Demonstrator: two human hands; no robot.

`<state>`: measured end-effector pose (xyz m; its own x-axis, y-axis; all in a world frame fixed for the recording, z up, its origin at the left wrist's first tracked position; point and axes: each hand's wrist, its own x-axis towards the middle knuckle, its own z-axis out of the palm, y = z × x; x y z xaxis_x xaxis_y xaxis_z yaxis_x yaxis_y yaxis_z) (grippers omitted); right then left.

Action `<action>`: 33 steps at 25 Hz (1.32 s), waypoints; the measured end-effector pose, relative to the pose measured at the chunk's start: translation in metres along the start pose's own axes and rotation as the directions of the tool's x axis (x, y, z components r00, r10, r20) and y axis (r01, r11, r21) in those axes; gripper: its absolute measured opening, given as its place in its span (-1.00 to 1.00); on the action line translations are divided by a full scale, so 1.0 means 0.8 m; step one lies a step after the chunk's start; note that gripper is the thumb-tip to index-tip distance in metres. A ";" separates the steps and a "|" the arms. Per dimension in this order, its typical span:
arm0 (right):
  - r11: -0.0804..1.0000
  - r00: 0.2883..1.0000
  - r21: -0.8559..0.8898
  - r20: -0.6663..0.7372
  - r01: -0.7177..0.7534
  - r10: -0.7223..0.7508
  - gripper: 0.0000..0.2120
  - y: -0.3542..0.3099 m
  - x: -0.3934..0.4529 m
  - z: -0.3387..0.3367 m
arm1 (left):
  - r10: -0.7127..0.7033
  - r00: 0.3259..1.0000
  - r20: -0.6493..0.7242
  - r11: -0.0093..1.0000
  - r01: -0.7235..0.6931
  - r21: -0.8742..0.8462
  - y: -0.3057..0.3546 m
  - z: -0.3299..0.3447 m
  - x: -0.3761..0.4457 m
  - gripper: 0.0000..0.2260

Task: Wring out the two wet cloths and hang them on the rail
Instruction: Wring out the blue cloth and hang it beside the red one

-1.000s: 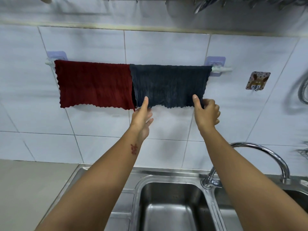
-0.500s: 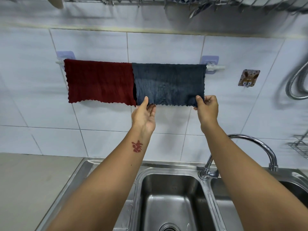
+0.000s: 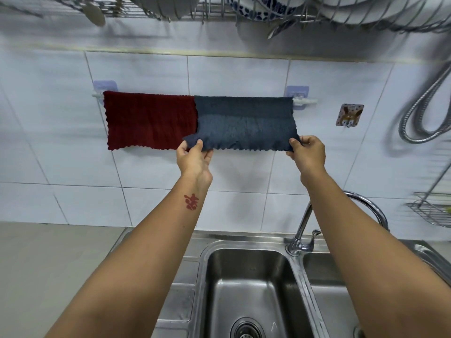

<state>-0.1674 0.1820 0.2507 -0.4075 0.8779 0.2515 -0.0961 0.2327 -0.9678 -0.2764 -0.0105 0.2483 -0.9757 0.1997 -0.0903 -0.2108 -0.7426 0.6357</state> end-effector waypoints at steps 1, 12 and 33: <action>1.000 1.000 -0.012 0.006 -0.009 0.009 -0.91 0.000 0.001 -0.001 | -0.021 1.000 0.016 1.000 0.021 0.006 0.001 -0.001 0.000 -0.70; 0.997 0.998 -0.073 0.047 -0.027 0.031 -0.91 0.009 0.003 0.002 | -0.074 0.993 0.098 0.993 0.064 0.100 0.017 -0.018 0.022 -0.82; 0.981 0.998 -0.189 0.059 0.039 -0.028 -0.86 0.021 0.010 -0.002 | 0.220 0.955 0.198 0.608 -0.293 0.738 0.036 -0.051 0.064 -0.95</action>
<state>-0.1708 0.1934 0.2362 -0.4578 0.8447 0.2773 0.0616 0.3413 -0.9379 -0.3349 -0.0477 0.2311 -0.9665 0.1536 0.2056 0.2021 -0.0385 0.9786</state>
